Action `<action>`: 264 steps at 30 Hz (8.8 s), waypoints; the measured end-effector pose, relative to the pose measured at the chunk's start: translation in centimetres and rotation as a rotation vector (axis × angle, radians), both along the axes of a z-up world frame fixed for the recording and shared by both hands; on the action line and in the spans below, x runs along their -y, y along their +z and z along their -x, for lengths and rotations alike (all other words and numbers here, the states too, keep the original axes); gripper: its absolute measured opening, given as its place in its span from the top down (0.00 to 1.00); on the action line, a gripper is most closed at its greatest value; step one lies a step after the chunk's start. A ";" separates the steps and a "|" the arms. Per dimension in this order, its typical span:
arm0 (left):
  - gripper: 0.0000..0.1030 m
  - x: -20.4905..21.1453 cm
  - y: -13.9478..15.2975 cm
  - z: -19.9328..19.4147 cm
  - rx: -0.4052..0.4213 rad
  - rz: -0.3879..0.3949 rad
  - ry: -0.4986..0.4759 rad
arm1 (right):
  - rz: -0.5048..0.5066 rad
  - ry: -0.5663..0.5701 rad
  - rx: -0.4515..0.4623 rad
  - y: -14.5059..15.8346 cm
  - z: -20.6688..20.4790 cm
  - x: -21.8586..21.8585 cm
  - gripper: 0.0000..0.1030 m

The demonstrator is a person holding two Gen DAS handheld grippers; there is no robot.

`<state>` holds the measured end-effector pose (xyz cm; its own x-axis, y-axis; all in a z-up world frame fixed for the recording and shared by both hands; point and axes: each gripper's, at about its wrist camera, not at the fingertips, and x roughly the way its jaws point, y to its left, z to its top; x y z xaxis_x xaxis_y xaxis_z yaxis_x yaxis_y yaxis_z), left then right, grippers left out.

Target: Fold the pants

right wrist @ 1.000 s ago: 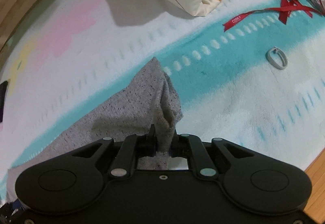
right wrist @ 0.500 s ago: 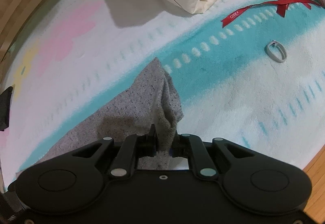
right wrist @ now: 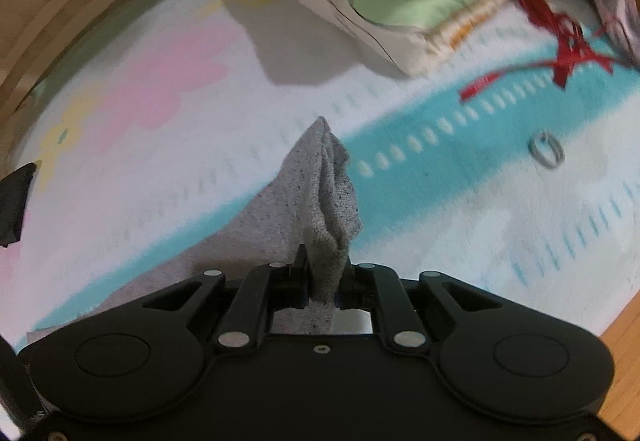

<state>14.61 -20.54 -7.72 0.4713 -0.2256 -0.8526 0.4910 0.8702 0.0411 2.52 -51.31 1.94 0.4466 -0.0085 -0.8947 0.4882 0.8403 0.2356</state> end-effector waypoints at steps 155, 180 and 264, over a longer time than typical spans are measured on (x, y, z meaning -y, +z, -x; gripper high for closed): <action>0.29 -28.0 -0.1 11.6 0.039 0.061 0.602 | 0.003 0.460 -0.046 -8.2 -4.5 -21.5 0.12; 0.28 -37.5 4.1 12.2 0.192 0.038 0.909 | 0.241 0.656 -0.036 -8.1 -4.3 -33.5 0.00; 0.80 -36.8 9.7 15.6 0.507 0.380 0.867 | 0.183 0.595 -0.120 -5.9 -5.6 -31.7 0.06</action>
